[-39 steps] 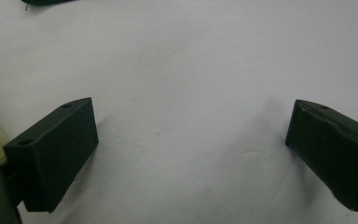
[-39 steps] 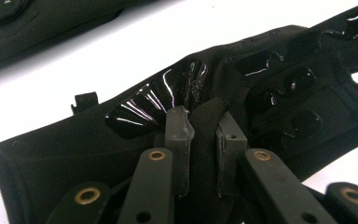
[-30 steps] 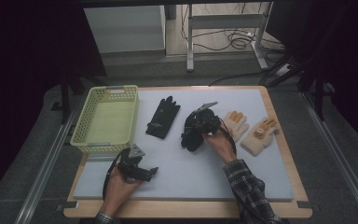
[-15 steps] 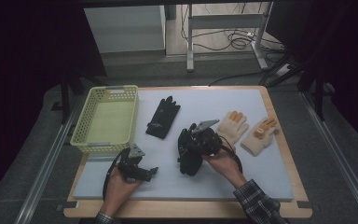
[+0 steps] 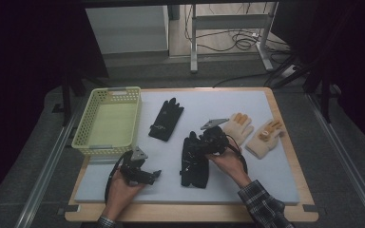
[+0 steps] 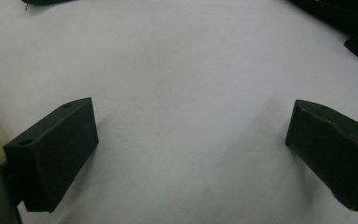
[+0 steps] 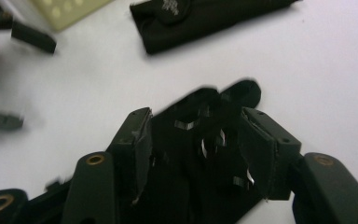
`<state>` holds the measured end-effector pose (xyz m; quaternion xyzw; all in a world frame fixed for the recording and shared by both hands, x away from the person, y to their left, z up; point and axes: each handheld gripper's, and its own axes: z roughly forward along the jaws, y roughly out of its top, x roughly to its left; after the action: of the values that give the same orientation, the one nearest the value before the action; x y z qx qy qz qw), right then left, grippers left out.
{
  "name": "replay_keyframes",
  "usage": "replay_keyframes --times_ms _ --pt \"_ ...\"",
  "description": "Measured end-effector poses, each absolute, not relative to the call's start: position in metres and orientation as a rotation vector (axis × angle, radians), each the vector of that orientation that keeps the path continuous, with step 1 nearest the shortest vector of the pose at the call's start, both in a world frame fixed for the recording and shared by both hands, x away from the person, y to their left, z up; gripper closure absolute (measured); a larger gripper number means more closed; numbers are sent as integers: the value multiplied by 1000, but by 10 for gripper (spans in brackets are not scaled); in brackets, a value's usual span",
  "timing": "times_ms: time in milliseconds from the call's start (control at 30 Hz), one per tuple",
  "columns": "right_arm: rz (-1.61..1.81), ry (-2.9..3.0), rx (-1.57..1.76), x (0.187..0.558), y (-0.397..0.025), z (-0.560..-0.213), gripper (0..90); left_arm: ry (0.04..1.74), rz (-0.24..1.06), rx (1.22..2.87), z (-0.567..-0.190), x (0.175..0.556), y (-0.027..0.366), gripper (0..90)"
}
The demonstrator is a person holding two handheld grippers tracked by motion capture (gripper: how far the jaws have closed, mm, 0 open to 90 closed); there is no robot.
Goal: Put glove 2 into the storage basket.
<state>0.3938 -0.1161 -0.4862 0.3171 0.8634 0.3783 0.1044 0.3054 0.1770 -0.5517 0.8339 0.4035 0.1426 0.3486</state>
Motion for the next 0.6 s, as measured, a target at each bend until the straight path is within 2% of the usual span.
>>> replay_keyframes --times_ms 367,500,600 --pt "1096 2551 925 436 -74 -487 408 1044 369 2165 -552 306 177 22" --pt "1058 2563 876 454 -54 -486 461 1045 367 2164 -552 306 177 22" --pt "1069 2569 879 462 -47 -487 466 1046 366 2164 -552 306 177 21"
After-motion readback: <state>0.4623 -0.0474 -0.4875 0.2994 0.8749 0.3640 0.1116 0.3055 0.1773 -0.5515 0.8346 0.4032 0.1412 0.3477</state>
